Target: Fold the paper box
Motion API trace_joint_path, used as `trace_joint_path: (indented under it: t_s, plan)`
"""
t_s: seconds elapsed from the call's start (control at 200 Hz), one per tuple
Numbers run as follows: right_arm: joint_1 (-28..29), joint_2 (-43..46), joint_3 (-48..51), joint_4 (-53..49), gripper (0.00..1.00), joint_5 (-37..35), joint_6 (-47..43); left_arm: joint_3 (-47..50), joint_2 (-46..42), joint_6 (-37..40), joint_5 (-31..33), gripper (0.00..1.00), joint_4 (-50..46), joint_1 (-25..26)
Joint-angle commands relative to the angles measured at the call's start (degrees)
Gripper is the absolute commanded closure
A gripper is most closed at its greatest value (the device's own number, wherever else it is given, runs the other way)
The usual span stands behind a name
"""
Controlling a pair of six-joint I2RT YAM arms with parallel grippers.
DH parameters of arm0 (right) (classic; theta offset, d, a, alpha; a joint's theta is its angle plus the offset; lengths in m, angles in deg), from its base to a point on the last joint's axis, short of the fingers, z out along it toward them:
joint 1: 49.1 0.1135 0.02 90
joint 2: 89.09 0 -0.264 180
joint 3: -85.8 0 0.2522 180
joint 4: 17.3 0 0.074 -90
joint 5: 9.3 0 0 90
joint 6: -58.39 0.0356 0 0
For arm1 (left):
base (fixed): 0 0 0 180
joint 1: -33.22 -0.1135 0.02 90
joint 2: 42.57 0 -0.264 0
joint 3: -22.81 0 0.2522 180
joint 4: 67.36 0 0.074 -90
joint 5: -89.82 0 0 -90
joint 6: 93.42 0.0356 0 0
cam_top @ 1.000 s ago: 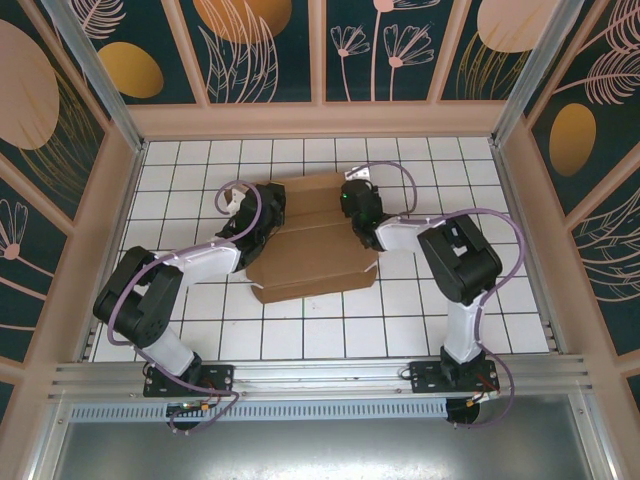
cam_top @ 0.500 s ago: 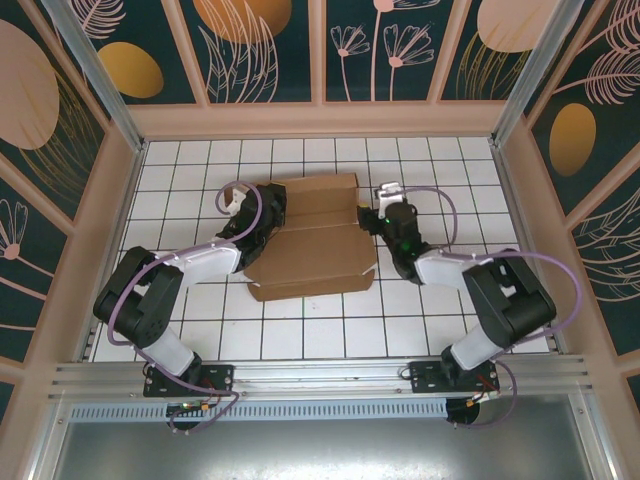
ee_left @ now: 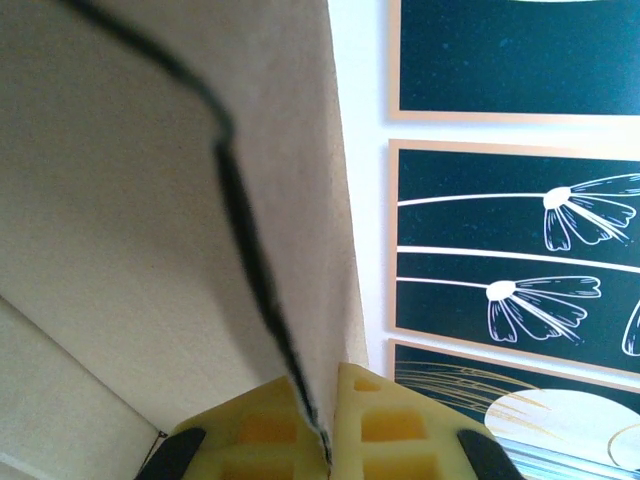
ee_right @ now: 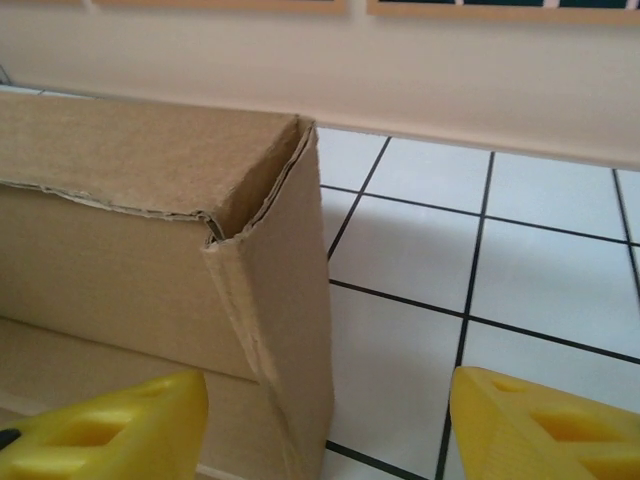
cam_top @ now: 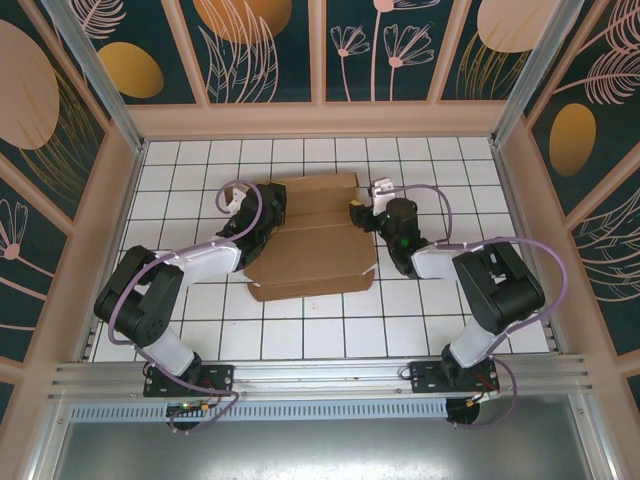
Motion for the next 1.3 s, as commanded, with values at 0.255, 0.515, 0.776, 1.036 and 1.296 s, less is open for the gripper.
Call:
trace_joint_path:
  t_s: [0.255, 0.515, 0.776, 1.036, 1.296]
  plan:
    - [2.59, -10.06, -9.29, -3.30, 0.52, -10.79, -5.72, -0.21, 2.85, 0.16, -4.24, 1.00, -8.73, 0.26]
    - [3.48, -12.76, -10.79, -2.19, 0.81, -13.13, -7.27, -0.21, 2.24, 0.44, -4.95, 1.00, -8.77, 0.24]
    - [3.76, -6.91, -4.38, 0.65, 0.83, -15.78, -6.93, -0.57, 0.56, 4.87, -7.29, 0.60, -9.10, 0.18]
    - [3.76, -0.62, 4.36, 3.62, 0.84, -16.09, -4.67, 0.51, -8.64, 21.99, -18.13, 0.48, -20.58, 1.26]
    - [3.76, 2.05, 6.70, 1.82, 0.85, -17.64, -2.16, 5.88, -23.76, 41.22, -22.82, 0.52, -36.61, 1.98]
